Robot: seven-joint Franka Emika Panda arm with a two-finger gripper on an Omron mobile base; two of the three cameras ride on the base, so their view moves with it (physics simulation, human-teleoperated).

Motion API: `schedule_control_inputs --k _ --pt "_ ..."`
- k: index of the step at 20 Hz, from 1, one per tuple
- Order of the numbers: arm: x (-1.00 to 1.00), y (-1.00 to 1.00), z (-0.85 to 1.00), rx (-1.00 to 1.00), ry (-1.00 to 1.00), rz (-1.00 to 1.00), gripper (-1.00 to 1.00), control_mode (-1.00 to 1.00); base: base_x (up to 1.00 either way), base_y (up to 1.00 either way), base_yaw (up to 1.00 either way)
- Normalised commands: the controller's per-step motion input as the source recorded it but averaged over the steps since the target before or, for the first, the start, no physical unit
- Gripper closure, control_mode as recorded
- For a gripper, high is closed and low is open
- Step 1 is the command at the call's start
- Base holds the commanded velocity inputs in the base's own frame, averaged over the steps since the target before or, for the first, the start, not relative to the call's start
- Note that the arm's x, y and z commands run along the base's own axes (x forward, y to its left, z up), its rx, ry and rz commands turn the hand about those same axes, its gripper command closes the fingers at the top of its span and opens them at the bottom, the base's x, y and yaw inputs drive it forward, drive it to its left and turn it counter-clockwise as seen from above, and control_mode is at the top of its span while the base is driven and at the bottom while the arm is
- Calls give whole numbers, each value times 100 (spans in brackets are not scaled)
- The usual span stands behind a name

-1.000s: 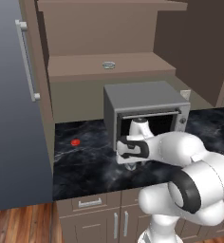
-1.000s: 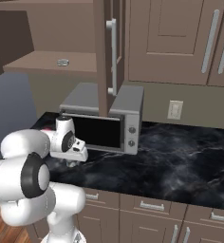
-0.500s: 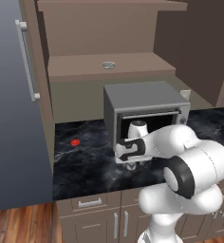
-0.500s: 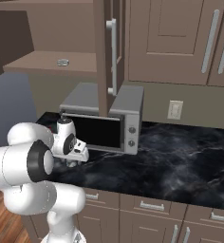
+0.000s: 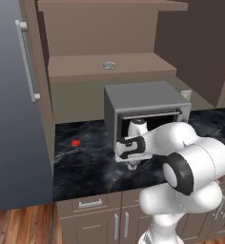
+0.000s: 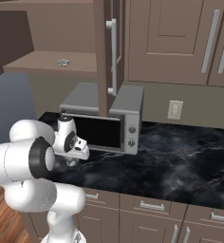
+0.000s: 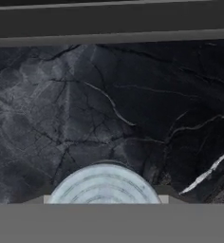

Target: Restock the canned food cabinet by taking the new fresh canned food from the counter and placing it in the cabinet. Then, take the old canned food from the cabinet and place it on the counter.

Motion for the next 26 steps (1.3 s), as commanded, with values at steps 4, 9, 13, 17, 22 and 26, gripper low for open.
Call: schedule_control_inputs --k 4,9,13,17,22,26 --pt "-91 0 0 0 -19 0 100 -100 0 0 0" --pt "-100 0 31 0 -28 0 100 -100 0 0 0" --pt "-100 0 97 0 -32 0 100 -100 0 0 0" --pt "-98 0 100 0 -30 0 100 -100 0 0 0" --pt "-87 0 100 0 -31 0 100 -100 0 0 0" --pt "-51 0 100 -3 -37 0 100 -100 0 0 0"
